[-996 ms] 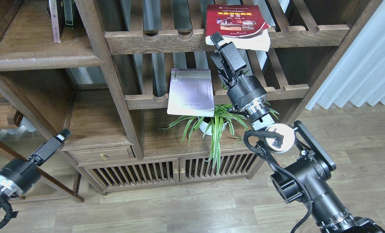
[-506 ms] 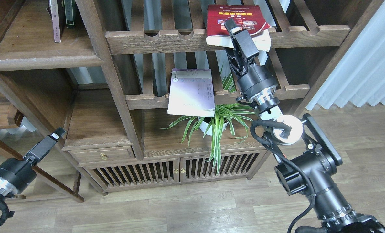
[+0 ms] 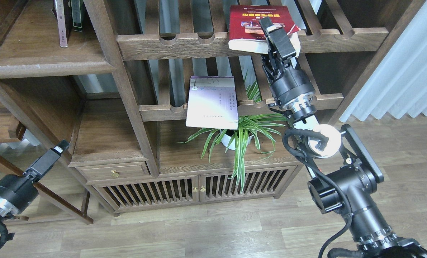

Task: Organize books on shelf
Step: 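Raise the right gripper to the red book on the upper shelf and grasp it, then pull the red book off the upper shelf and lower it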

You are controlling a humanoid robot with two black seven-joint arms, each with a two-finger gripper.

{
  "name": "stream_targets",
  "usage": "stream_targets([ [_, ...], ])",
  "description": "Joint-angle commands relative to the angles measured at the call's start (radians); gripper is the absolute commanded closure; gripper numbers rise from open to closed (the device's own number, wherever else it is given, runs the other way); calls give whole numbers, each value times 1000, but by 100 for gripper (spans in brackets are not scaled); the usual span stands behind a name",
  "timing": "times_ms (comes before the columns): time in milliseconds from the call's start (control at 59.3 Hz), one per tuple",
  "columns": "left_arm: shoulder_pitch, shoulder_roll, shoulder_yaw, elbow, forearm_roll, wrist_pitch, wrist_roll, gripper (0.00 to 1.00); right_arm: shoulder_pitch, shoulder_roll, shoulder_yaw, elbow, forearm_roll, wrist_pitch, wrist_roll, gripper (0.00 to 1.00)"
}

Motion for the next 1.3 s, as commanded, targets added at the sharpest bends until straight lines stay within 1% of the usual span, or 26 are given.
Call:
stream_targets([
  [0, 0, 0, 0, 0, 0, 0, 0, 0, 0, 0, 2, 0, 3, -51, 33, 38],
  [17, 0, 0, 0, 0, 0, 0, -2, 0, -2, 0, 5, 0, 3, -54, 40, 41],
  [34, 0, 0, 0, 2, 0, 0, -2, 0, -6, 0, 17, 1, 3, -54, 51, 53],
  [84, -2, 0, 0, 5, -1, 0, -2, 0, -9, 0, 24, 1, 10, -45, 51, 62],
  [101, -2, 0, 0, 6, 0, 0, -2, 0, -11, 0, 24, 1, 10, -44, 51, 64],
  [118, 0, 0, 0, 6, -1, 0, -2, 0, -14, 0, 27, 3, 13, -41, 51, 68],
  [135, -2, 0, 0, 6, -1, 0, -2, 0, -14, 0, 27, 3, 14, -41, 51, 70],
  [169, 0, 0, 0, 6, -1, 0, -3, 0, -17, 0, 28, 6, 17, -33, 51, 79],
  [202, 0, 0, 0, 6, -1, 0, -3, 0, -20, 0, 28, 8, 19, -24, 50, 83],
  [219, 0, 0, 0, 6, -1, 0, -3, 0, -22, 0, 27, 8, 20, -6, 48, 88],
  [253, 0, 0, 0, 8, -1, 0, -3, 0, -23, 0, 27, 8, 20, 13, 47, 93],
  [287, 0, 0, 0, 8, 0, 0, -3, 0, -28, 0, 25, 8, 20, 45, 40, 96],
  [354, 0, 0, 0, 12, 0, 0, -2, 0, -34, 0, 14, 9, 22, 73, 36, 97],
  [439, 0, 0, 0, 14, -1, 0, -2, 0, -41, 0, 13, 17, 23, 82, 31, 97],
  [557, 0, 0, 3, 15, -1, 0, -2, 0, -55, 0, 13, 55, 48, 114, 30, 97],
  [641, -2, 0, 5, 24, 0, 0, -2, 0, -86, 0, 10, 110, 74, 153, 28, 97],
  [776, 1, -1, 15, 40, 0, 0, -3, 0, -172, 0, 10, 215, 95, 160, 24, 97],
  [861, 3, -12, 26, 44, -1, 0, -3, 0, -247, 0, 10, 267, 111, 183, 22, 97],
  [894, 3, -28, 29, 46, -1, 0, 0, 0, -291, 0, 10, 287, 121, 212, 22, 97],
  [911, 1, -40, 37, 48, 0, 0, 5, 0, -340, -1, 10, 300, 132, 257, 19, 97],
  [928, 0, -44, 41, 48, 0, 0, 6, 0, -363, -23, 10, 308, 138, 275, 19, 97],
  [1063, -3, -48, 61, 61, 0, 0, 6, 0, -494, -115, 24, 333, 184, 357, 17, 97],
  [1198, 0, -48, 67, 89, 0, 0, 5, 0, -632, -185, 68, 333, 236, 482, 19, 97],
  [1232, 1, -48, 67, 94, 0, 0, 5, 0, -669, -204, 76, 333, 253, 505, 19, 96],
  [1282, 1, -48, 70, 98, 0, 0, 5, 0, -706, -224, 79, 331, 272, 505, 17, 96],
])
